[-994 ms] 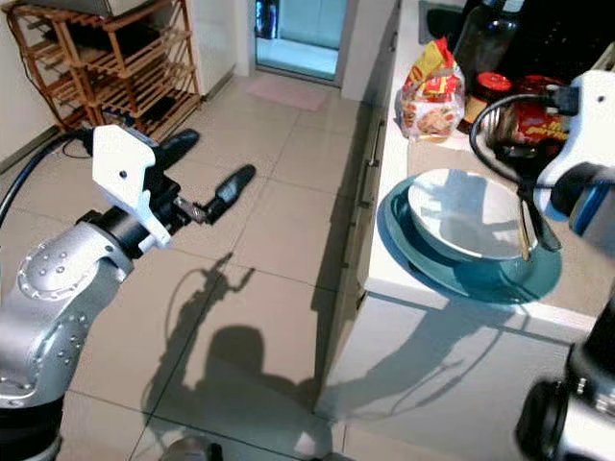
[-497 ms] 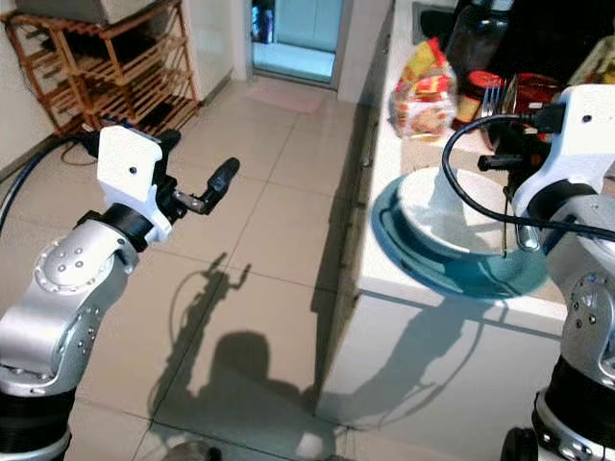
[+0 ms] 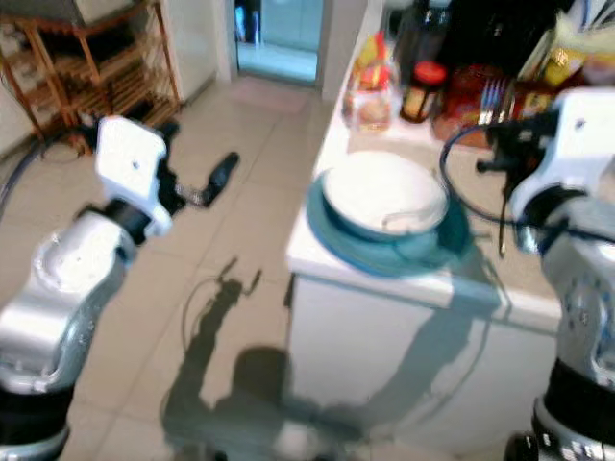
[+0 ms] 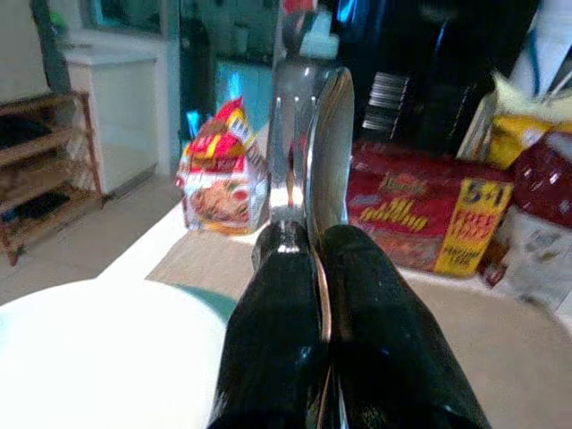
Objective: Setting the table
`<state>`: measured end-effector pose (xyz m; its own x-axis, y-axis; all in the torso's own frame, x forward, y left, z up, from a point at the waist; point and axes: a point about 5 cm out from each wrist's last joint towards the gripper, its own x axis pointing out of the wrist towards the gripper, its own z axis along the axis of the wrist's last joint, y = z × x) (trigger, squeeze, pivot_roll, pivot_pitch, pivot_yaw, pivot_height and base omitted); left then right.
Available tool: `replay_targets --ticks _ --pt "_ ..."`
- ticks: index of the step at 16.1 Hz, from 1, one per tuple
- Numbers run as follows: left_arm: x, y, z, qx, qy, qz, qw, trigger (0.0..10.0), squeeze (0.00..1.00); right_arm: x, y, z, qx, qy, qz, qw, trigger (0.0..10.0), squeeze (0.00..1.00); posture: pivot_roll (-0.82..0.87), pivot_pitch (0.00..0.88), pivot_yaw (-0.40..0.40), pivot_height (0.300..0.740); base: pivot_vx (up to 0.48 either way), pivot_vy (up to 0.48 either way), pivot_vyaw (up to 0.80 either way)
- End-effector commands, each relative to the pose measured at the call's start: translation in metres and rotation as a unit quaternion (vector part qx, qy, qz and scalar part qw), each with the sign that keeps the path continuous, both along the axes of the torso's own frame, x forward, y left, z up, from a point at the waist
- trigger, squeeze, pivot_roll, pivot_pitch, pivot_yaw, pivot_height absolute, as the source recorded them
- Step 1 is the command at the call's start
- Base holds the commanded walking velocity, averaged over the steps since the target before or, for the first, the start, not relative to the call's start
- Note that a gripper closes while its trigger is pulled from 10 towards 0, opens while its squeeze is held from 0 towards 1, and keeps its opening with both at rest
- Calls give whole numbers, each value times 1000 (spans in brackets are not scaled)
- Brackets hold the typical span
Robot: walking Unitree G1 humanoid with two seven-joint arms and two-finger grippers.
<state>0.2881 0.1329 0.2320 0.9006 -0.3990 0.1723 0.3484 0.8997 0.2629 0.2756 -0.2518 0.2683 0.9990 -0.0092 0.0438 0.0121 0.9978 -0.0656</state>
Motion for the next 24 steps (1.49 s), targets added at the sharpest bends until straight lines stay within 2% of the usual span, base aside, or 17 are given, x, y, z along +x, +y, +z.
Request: replay_targets --ticks 1,4,6,7,8,10,11,14,16,17,24 --pt "-2 -6 3 -1 -5 -25 1000 10000 0 1 -8 0 -8 -1 -19 1000 10000 0 62 13 -62 740 0 0 0" --pt "-14 -12 13 -5 -26 -104 994 10000 0 12 -9 -6 -10 25 -26 999 10000 0 62 10 -61 740 0 0 0" --pt "-21 -15 13 -16 -7 -151 988 10000 0 20 -7 -11 -2 32 -15 999 10000 0 70 8 -70 740 0 0 0" --pt "-30 -23 13 -17 12 -208 978 10000 0 28 -5 -19 5 55 -13 998 10000 0 70 8 -76 740 0 0 0" --pt "-33 -27 12 -17 19 -229 973 10000 0 32 -6 -22 6 65 -14 998 10000 0 70 9 -77 740 0 0 0" --pt "-43 -43 5 -8 47 -288 956 10000 0 47 -10 -43 0 129 -41 991 10000 0 73 10 -80 740 0 0 0" --pt "-43 -47 3 1 51 -293 955 10000 0 52 -11 -51 -16 145 -47 988 10000 0 73 10 -81 740 0 0 0" --pt "-36 -49 -1 12 52 -269 962 10000 0 63 -15 -69 -41 157 -44 986 10000 0 69 11 -81 740 0 0 0" --pt "-35 -48 -3 16 64 -263 962 10000 0 66 -17 -73 -41 159 -45 985 10000 0 69 11 -81 740 0 0 0" --pt "-31 -47 -7 31 79 -252 964 10000 0 76 -19 -78 -53 160 -45 985 10000 0 72 13 -80 740 0 0 0" --pt "-31 -45 -10 40 85 -239 967 10000 0 98 -23 -85 -99 161 -41 981 10000 0 87 35 -87 740 0 0 0"
